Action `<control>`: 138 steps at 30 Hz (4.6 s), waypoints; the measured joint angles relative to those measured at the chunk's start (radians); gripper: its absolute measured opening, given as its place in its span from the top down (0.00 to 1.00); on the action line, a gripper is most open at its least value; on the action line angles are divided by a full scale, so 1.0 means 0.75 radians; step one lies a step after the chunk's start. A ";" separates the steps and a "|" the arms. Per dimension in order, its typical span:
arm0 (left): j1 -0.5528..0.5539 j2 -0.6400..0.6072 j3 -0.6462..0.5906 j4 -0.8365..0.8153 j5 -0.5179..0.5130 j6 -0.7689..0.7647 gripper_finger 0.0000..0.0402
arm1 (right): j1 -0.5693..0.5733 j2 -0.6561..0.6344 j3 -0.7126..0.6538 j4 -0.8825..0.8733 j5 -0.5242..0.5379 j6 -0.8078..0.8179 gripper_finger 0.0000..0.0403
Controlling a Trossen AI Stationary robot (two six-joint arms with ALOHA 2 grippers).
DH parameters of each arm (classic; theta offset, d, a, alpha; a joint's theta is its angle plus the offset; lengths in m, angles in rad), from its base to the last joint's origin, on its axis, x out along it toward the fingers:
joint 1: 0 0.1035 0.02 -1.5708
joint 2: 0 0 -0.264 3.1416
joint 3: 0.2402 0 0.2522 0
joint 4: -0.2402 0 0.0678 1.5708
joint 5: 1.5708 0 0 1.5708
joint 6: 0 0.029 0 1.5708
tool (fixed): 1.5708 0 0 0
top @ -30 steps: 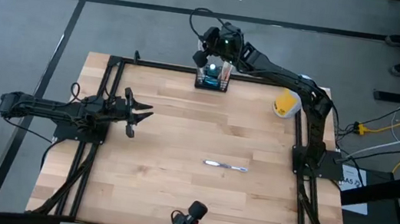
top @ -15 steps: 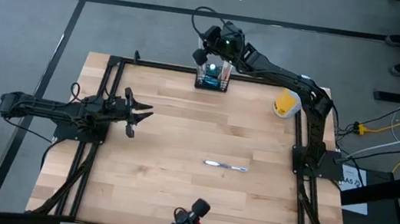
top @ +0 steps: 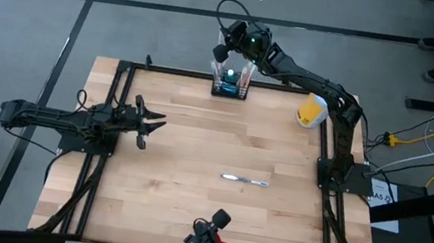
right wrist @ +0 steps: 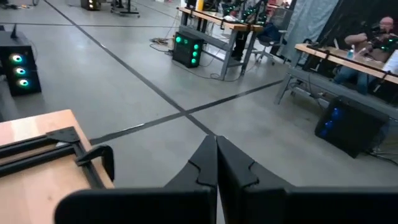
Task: Pick & Place toothbrushing station
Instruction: Put the violet toothbrush into the black wire organizer bin
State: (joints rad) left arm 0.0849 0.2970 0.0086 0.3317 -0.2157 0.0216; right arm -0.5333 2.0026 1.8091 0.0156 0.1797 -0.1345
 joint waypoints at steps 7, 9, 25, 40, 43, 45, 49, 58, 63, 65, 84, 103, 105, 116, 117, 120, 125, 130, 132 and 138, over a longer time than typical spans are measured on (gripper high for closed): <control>0.000 0.000 0.000 0.000 0.000 0.000 0.75 | -0.007 0.006 0.001 -0.013 -0.028 0.008 1.00; 0.000 0.000 0.000 0.000 0.000 0.000 0.75 | -0.014 0.009 0.001 -0.038 -0.049 0.022 1.00; 0.000 0.000 0.000 0.000 0.000 0.000 0.75 | 0.002 0.070 0.001 -0.038 -0.077 0.065 1.00; 0.000 0.000 0.000 0.000 0.000 0.000 0.75 | 0.016 0.070 0.001 -0.202 -0.076 0.106 1.00; 0.000 0.000 0.000 0.000 0.000 0.000 0.75 | 0.014 0.077 0.001 -0.269 -0.077 0.108 1.00; 0.000 0.000 0.001 0.000 0.000 0.000 0.75 | 0.014 0.082 0.000 -0.315 -0.085 0.100 1.00; 0.000 0.000 0.000 0.000 0.000 0.000 0.75 | 0.016 0.081 0.001 -0.323 -0.099 0.105 1.00; 0.000 0.000 0.000 0.000 0.000 0.000 0.75 | 0.016 0.082 0.001 -0.375 -0.180 0.165 0.93; 0.000 0.000 0.000 0.000 0.000 0.000 0.75 | 0.014 0.082 0.001 -0.461 -0.170 0.165 0.88; 0.000 0.000 0.000 0.000 0.000 0.000 0.75 | 0.014 0.082 0.001 -0.496 -0.159 0.168 0.86; 0.000 0.000 0.000 0.000 0.000 0.000 0.75 | 0.374 -0.209 0.002 -1.099 -0.442 0.059 0.80; 0.000 0.000 0.000 0.000 0.000 0.000 0.75 | 1.069 -0.322 -0.403 -1.586 -0.302 0.421 0.80; 0.000 0.000 0.000 0.000 0.000 0.000 0.75 | 1.097 -0.381 -0.551 -1.579 -0.304 0.492 0.80; 0.000 0.000 0.000 -0.001 0.000 0.000 0.75 | 1.140 -0.647 -1.028 -1.352 -0.392 0.763 0.80; 0.000 0.000 0.000 0.000 0.000 0.000 0.75 | 1.145 -0.647 -1.042 -1.339 -0.396 0.757 0.80; 0.000 0.000 0.000 0.000 0.000 0.000 0.75 | 1.152 -0.646 -1.079 -1.280 -0.385 0.700 0.80; 0.000 0.000 0.000 0.000 0.000 0.000 0.75 | 1.148 -0.646 -1.158 -1.190 -0.364 0.650 0.80; 0.000 0.000 0.000 0.000 0.000 0.000 0.75 | 1.148 -0.646 -1.266 -1.125 -0.377 0.647 0.80; 0.000 0.000 0.000 0.000 0.000 0.000 0.75 | 1.148 -0.646 -1.299 -1.101 -0.380 0.647 0.80; 0.000 0.000 0.000 0.000 0.000 0.000 0.75 | 1.148 -0.646 -1.310 -1.067 -0.320 0.628 0.80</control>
State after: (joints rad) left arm 0.0853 0.2970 0.0086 0.3317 -0.2155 0.0216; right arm 0.3275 1.5181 0.8268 -0.7848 -0.0604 0.3363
